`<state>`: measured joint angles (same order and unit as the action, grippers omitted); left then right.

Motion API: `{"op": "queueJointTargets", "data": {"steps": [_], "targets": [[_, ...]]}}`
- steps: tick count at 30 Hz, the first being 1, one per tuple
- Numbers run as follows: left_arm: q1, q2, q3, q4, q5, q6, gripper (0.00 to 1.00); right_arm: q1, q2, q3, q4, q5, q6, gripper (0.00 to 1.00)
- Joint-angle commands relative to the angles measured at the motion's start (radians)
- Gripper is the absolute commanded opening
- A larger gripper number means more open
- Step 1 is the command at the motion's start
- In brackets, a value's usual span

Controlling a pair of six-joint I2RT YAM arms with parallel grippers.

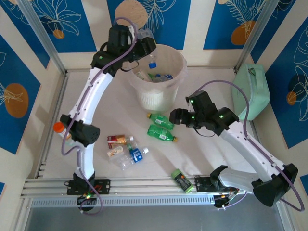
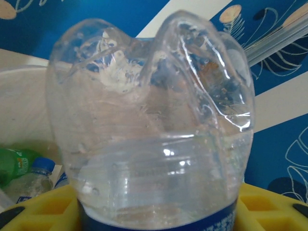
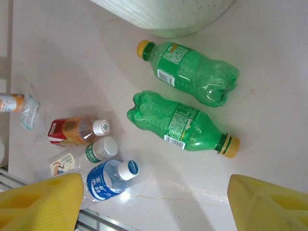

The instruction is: Put the plastic bottles in the bin

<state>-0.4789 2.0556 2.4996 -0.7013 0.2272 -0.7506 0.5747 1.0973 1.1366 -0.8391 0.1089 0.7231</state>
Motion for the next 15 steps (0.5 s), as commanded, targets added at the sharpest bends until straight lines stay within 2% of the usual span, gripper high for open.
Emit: {"op": "queueJointTargets", "data": {"steps": [1,4,10,15], "targets": [[0.002,0.049,0.07,-0.082,-0.036,0.019,0.53,-0.033,-0.032,-0.025,-0.011,-0.044,0.012,0.79],[0.001,0.079,0.069,-0.099,-0.032,0.017,0.57,-0.07,-0.036,-0.052,-0.005,-0.067,0.014,0.79],[-0.009,0.085,0.064,-0.093,-0.018,0.037,0.79,-0.126,-0.006,-0.105,0.028,-0.128,0.009,0.79],[-0.01,0.052,0.062,-0.077,-0.014,0.034,0.82,-0.137,0.025,-0.116,0.04,-0.141,0.003,0.81]]}}
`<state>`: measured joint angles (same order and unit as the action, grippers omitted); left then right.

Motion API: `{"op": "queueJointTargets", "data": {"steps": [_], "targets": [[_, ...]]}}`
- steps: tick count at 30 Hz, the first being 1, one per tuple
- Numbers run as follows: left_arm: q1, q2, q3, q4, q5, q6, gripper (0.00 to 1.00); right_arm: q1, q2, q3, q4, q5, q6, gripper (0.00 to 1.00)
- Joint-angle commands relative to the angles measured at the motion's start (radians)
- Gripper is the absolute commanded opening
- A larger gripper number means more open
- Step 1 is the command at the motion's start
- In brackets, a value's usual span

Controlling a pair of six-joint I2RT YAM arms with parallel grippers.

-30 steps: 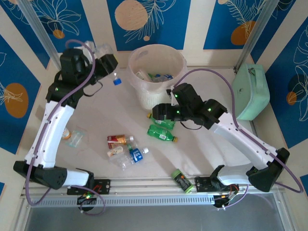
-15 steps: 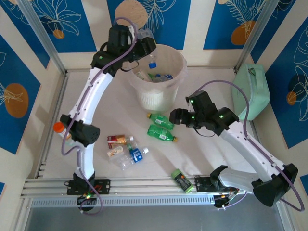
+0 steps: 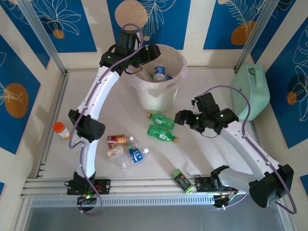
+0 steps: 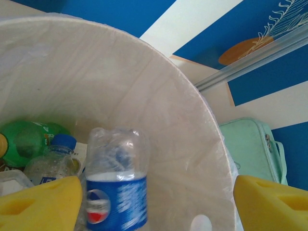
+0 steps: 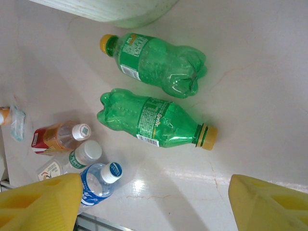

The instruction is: Put the plastic bottles in the bin

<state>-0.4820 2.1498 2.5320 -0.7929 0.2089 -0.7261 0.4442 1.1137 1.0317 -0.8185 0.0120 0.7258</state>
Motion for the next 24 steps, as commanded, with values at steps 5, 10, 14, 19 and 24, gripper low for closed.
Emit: {"op": "queueJointTargets", "data": {"steps": [5,10,14,19,24], "targets": [[-0.007,-0.148,-0.055,0.051,0.023,0.017,0.81,-0.031,0.072,-0.036,0.07,-0.098,-0.011,0.81],[-0.003,-0.383,-0.347,0.144,0.012,0.057,0.81,-0.029,0.176,-0.05,0.113,-0.134,-0.072,0.78],[0.032,-0.61,-0.68,0.257,0.007,0.038,0.81,-0.007,0.242,-0.055,0.141,-0.148,-0.124,0.78],[0.11,-0.869,-1.049,0.321,0.011,-0.026,0.81,0.054,0.321,-0.043,0.174,-0.15,-0.155,0.8],[0.15,-1.001,-1.259,0.312,0.014,-0.073,0.81,0.087,0.391,-0.016,0.176,-0.121,-0.154,0.82]]}}
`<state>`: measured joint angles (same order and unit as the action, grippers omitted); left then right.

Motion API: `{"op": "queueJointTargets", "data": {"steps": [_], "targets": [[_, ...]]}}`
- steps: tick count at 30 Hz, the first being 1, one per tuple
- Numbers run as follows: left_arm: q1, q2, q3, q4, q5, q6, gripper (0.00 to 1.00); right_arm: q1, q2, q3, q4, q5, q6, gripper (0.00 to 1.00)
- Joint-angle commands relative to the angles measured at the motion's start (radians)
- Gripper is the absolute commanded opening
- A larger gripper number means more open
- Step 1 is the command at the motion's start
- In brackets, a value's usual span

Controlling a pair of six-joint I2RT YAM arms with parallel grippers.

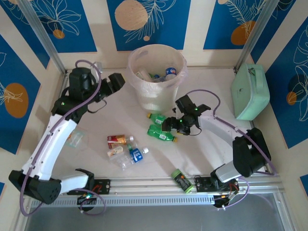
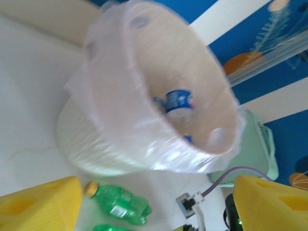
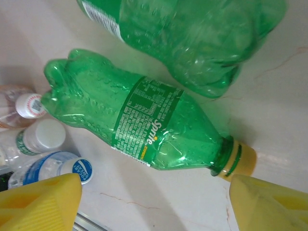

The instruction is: Put the plastic bottles in the bin

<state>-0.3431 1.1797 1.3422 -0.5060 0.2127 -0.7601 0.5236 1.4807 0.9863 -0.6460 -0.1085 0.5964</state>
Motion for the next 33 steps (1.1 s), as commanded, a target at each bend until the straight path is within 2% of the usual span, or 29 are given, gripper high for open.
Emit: {"op": "queueJointTargets", "data": {"steps": [1,8,21,33], "targets": [[0.013,-0.047,-0.107,0.031,0.012,-0.053,0.81,0.007,0.035,0.037,0.001,0.0,-0.026,0.82],[0.013,-0.091,-0.243,0.082,0.03,-0.12,0.79,0.011,0.112,0.071,-0.021,-0.015,-0.036,0.85],[0.015,-0.088,-0.269,0.096,0.03,-0.115,0.78,0.042,0.193,0.123,-0.062,0.01,-0.065,0.86],[0.031,-0.092,-0.293,0.096,0.036,-0.105,0.78,0.124,0.219,0.141,-0.128,0.019,-0.049,0.86]]}}
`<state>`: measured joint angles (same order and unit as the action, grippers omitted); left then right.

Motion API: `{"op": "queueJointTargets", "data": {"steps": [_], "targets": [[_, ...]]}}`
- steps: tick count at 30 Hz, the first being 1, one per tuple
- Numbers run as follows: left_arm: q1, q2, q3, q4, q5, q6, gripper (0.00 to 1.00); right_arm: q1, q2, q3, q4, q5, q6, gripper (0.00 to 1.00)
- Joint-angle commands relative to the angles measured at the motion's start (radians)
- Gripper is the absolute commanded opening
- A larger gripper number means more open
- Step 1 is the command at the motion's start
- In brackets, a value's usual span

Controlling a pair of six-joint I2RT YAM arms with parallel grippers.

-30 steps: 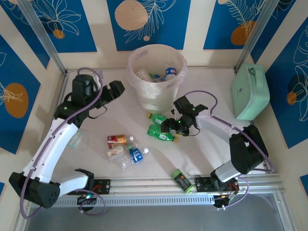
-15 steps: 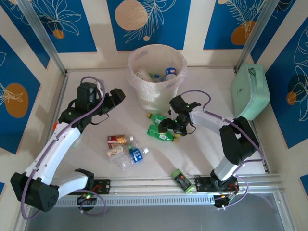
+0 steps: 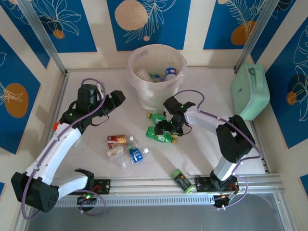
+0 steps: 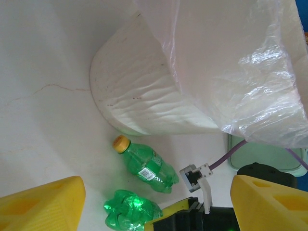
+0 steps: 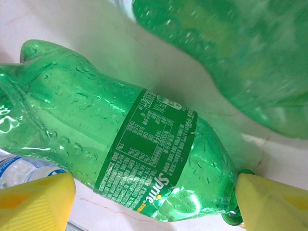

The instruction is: Put the plastic bottles in the bin

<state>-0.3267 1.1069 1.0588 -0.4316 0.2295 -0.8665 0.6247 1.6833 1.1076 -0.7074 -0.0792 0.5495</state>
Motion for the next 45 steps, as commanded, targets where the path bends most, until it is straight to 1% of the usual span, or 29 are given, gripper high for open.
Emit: {"op": "queueJointTargets", "data": {"steps": [1,7,11,17,18,22,25,31,37,42,45], "targets": [[0.016,-0.021,-0.012,0.022,0.017,0.003,0.78,0.032,0.013,0.022,-0.07,-0.02,0.003,0.86],[0.023,-0.046,-0.035,0.034,0.005,-0.016,0.78,0.099,-0.005,0.018,-0.089,-0.016,0.051,0.86],[0.029,-0.051,-0.025,0.003,0.004,0.002,0.78,0.115,-0.006,-0.011,-0.082,-0.013,0.069,0.87],[0.046,-0.05,-0.025,0.001,0.01,0.005,0.78,0.158,0.014,-0.02,-0.094,0.027,0.048,0.93],[0.047,-0.05,-0.025,0.001,0.011,0.003,0.78,0.168,0.024,-0.011,-0.105,0.044,0.041,0.96],[0.054,-0.05,-0.025,0.0,0.008,0.006,0.78,0.195,0.062,0.026,-0.132,0.09,0.021,0.97],[0.058,-0.047,-0.028,-0.002,0.014,0.007,0.78,0.198,0.066,0.034,-0.135,0.099,0.02,0.96],[0.064,-0.036,-0.029,-0.007,0.025,0.014,0.78,0.199,0.08,0.041,-0.124,0.103,0.027,0.87],[0.068,-0.031,-0.044,-0.003,0.03,0.014,0.78,0.2,0.106,0.07,-0.141,0.146,0.029,0.84],[0.071,-0.041,-0.07,0.005,0.028,0.009,0.78,0.207,0.143,0.103,-0.167,0.181,0.033,0.83],[0.072,-0.045,-0.079,0.006,0.029,0.006,0.77,0.218,0.18,0.141,-0.193,0.214,0.038,0.8]]}}
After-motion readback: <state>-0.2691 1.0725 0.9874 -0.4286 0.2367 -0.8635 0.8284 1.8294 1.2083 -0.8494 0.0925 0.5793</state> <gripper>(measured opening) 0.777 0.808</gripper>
